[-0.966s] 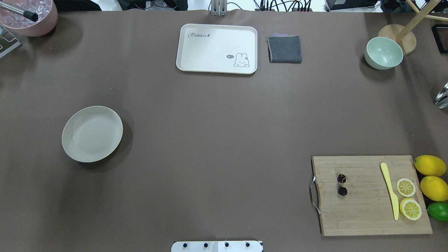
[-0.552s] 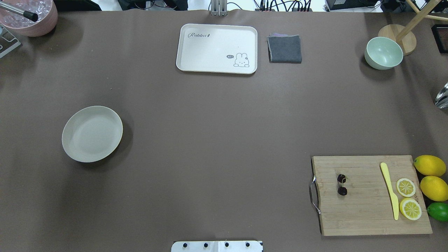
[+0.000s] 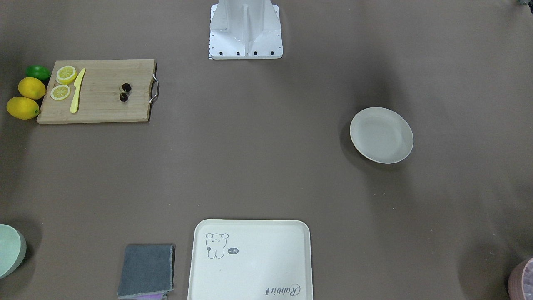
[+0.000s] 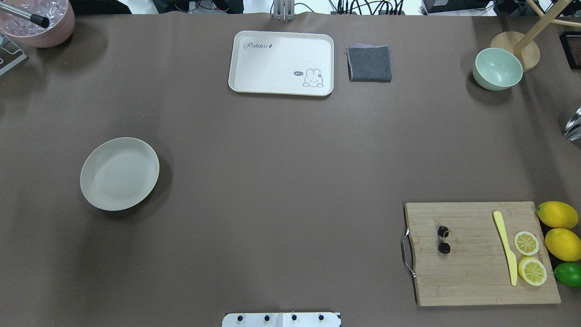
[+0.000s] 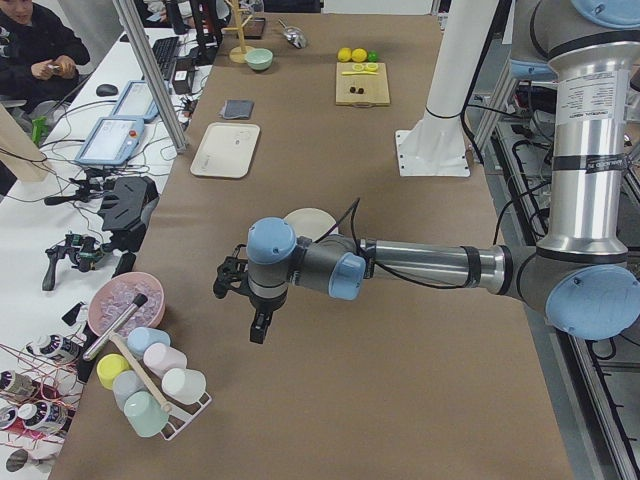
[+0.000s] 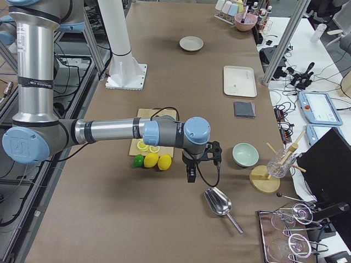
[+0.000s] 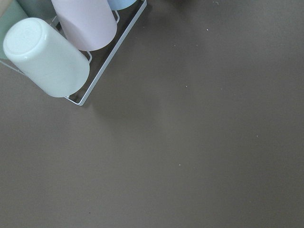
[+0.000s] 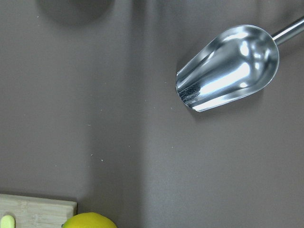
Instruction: Place red cherry on plate
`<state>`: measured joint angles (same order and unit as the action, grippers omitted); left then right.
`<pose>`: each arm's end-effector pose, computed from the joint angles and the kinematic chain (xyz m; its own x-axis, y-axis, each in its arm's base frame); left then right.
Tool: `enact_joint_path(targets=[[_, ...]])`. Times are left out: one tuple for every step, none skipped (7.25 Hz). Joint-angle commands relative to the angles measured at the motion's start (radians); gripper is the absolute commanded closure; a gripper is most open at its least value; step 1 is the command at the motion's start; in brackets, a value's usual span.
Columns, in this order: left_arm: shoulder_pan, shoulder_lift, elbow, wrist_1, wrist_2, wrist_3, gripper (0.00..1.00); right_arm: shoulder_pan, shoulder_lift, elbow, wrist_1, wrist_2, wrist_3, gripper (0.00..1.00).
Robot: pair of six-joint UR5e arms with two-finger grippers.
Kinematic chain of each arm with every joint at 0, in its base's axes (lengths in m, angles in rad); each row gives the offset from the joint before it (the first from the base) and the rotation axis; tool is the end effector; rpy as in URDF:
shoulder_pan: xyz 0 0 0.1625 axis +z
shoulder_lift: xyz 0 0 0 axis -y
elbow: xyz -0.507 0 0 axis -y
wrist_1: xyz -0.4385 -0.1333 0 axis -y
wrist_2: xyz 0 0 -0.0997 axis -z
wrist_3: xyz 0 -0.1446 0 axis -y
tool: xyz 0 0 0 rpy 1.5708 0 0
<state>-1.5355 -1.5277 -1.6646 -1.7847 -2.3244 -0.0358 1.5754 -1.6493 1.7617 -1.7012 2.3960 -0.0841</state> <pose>-0.0153 -0.5408 0.7225 0.7232 0.1699 -0.6694 -0.0082 0.9713 0.2377 0.0293 -0.4938 0.7186 0.6763 -0.0677 0.7335 0.0524 0.9977 0.0438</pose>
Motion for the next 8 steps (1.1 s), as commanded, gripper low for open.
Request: enact_joint_path(targets=[[0.0,0.009,0.003,-0.013,-0.085,0.004,0.01,0.0,0.005,0.001,0.0,0.0,0.001,0.0],[-0.002,0.011,0.006,-0.025,-0.129,0.002,0.01,0.0,0.006,0.001,-0.002,0.0,0.003,0.0],[-0.002,0.009,0.006,-0.025,-0.13,-0.004,0.01,0.0,0.005,0.001,-0.002,0.0,0.003,0.0],[-0.002,0.009,0.002,-0.025,-0.13,-0.004,0.01,0.0,0.003,0.001,-0.002,0.002,0.003,0.0],[0.0,0.005,-0.006,-0.027,-0.13,-0.004,0.01,0.0,0.006,0.001,0.0,0.008,0.004,0.0],[0.012,-0.015,-0.006,-0.027,-0.128,-0.051,0.01,0.0,0.009,-0.001,-0.002,0.006,0.004,0.0],[0.073,-0.058,-0.012,-0.041,-0.122,-0.202,0.01,0.0,0.009,-0.001,0.0,0.005,0.006,0.0],[0.166,-0.074,0.0,-0.165,-0.115,-0.38,0.01,0.0,0.009,-0.001,0.0,0.005,0.006,0.0]])
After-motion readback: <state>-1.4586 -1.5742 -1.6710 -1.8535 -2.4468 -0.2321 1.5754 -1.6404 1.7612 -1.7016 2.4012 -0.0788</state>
